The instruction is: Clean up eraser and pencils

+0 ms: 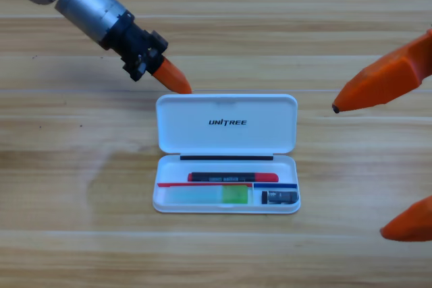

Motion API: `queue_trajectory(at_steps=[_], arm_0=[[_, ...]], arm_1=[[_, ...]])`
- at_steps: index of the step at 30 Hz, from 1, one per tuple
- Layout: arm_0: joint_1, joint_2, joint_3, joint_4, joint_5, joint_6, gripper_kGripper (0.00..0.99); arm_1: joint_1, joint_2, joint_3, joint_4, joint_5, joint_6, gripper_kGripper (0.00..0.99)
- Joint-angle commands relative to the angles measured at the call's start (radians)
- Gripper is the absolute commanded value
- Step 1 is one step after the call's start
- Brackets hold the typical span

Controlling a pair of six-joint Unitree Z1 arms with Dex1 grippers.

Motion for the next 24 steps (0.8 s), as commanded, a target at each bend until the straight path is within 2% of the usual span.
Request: queue_trajectory(at_steps=[1, 7, 24], arm_0=[[-0.067, 0.062, 0.001, 0.039, -0.037, 0.009, 0.0], [-0.094, 0.042, 0.007, 0.078, -0.042, 0.023, 0.0], [-0.137, -0.018, 0.131, 0.078, -0.024, 0.054, 0.0]], arm_1=[[-0.026, 0.024, 0.037, -0.017, 0.019, 0.003, 0.983], [-0.026, 0.024, 0.038, -0.017, 0.019, 0.003, 0.983], [-0.026, 0.024, 0.043, -0.022, 0.019, 0.006, 0.983]])
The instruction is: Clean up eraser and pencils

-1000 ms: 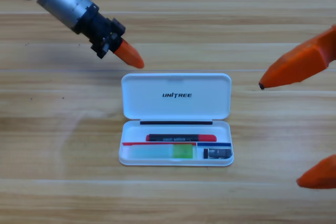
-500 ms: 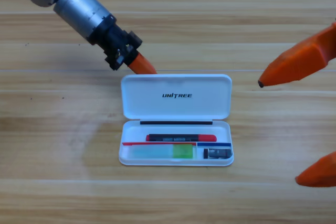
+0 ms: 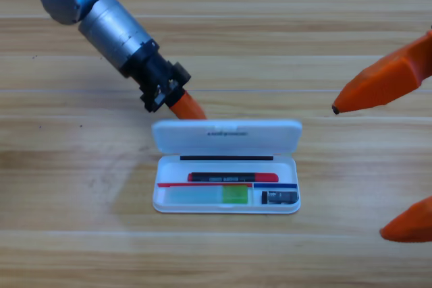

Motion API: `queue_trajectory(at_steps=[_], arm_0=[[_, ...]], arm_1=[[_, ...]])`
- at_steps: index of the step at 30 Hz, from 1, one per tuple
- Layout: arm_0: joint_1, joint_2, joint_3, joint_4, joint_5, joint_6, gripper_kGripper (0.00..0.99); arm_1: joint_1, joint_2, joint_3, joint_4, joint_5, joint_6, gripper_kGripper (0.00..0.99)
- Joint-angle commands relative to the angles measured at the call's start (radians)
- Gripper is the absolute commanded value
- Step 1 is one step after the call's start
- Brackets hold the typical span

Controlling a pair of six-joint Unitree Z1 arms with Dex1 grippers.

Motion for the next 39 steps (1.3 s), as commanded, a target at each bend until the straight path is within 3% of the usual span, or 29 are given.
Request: queue_trajectory(at_steps=[1, 16, 39], arm_0=[[-0.036, -0.023, 0.062, 0.008, 0.003, 0.019, 0.0], [-0.107, -0.086, 0.184, -0.041, 0.041, 0.037, 0.0], [-0.153, -0.102, 0.351, -0.261, 0.148, -0.035, 0.0]], arm_1=[[-0.026, 0.024, 0.039, -0.02, 0.019, 0.006, 0.983], [-0.028, 0.029, 0.042, -0.022, 0.019, 0.009, 0.983], [-0.026, 0.038, 0.042, -0.023, 0.02, 0.014, 0.983]])
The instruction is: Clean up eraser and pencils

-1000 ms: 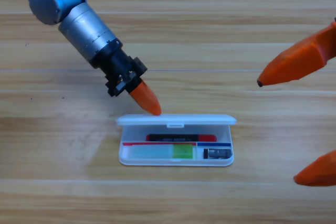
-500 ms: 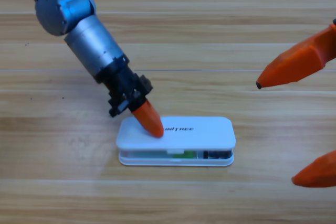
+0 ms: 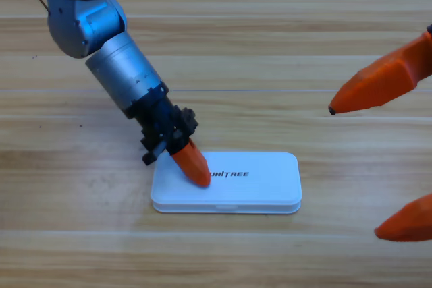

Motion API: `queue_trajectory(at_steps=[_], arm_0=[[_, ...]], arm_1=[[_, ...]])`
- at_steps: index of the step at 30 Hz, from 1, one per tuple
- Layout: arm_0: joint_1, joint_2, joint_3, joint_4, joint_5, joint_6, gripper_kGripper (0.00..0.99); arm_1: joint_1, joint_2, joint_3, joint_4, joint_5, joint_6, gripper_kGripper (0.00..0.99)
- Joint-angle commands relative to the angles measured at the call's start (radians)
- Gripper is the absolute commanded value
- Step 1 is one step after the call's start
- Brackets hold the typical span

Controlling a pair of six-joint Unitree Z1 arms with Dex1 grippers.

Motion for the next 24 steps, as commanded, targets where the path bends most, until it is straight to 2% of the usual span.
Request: queue_trajectory(at_steps=[1, 8, 13, 17, 19, 21, 23, 24], arm_0=[[-0.037, 0.017, 0.067, -0.071, 0.044, -0.033, 0.0], [-0.046, 0.003, 0.107, -0.112, 0.061, -0.052, 0.0], [-0.046, -0.126, 0.115, -0.091, 0.095, -0.079, 0.0], [-0.046, -0.321, 0.078, 0.008, 0.124, -0.095, 0.0], [-0.046, -0.416, 0.009, 0.107, 0.128, -0.104, 0.0], [-0.056, -0.5, -0.069, 0.206, 0.142, -0.144, 0.0], [-0.084, -0.599, -0.098, 0.25, 0.164, -0.19, 0.584], [-0.106, -0.648, -0.094, 0.25, 0.176, -0.22, 0.844]], arm_1=[[-0.026, 0.032, 0.038, -0.013, 0.019, 0.007, 0.983], [-0.028, 0.034, 0.038, -0.015, 0.023, 0.007, 0.983], [-0.028, 0.037, 0.038, -0.015, 0.023, 0.007, 0.983], [-0.026, 0.037, 0.038, -0.015, 0.023, 0.007, 0.983], [-0.026, 0.037, 0.038, -0.015, 0.023, 0.007, 0.983], [-0.028, 0.039, 0.037, -0.015, 0.023, 0.007, 0.983], [-0.028, 0.039, 0.037, -0.015, 0.023, 0.007, 0.983], [-0.028, 0.039, 0.037, -0.015, 0.023, 0.007, 0.983]])
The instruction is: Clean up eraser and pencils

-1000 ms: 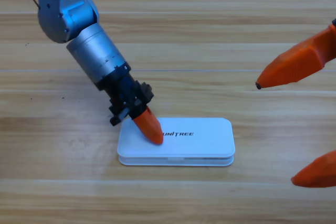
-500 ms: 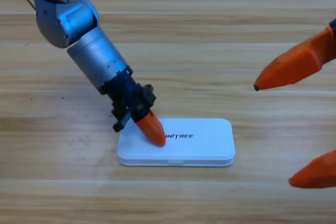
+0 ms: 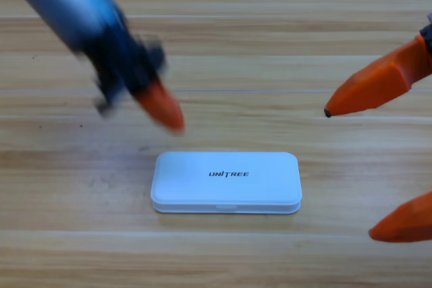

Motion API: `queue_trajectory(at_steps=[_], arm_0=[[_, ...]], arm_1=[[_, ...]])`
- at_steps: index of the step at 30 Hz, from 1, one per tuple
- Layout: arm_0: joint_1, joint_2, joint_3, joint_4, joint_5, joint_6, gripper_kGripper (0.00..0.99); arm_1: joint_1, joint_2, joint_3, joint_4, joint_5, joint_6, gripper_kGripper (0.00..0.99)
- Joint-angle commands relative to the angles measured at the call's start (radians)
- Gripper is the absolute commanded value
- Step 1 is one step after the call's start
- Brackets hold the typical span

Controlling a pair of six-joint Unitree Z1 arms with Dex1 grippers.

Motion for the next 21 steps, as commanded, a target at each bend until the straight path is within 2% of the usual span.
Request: queue_trajectory(at_steps=[1, 4, 9, 21], arm_0=[[-0.094, -0.302, -0.044, 0.078, 0.057, -0.121, 0.968], [-0.181, -0.387, -0.024, 0.078, 0.12, -0.21, 0.99], [-0.279, -0.434, 0.038, 0.047, 0.178, -0.27, 0.99], [-0.296, -0.41, 0.102, -0.006, 0.172, -0.299, 0.99]], arm_1=[[-0.028, 0.026, 0.037, -0.012, 0.021, 0.007, 0.983], [-0.028, 0.026, 0.037, -0.012, 0.021, 0.007, 0.983], [-0.026, 0.026, 0.037, -0.012, 0.021, 0.007, 0.983], [-0.026, 0.028, 0.037, -0.012, 0.021, 0.007, 0.983]])
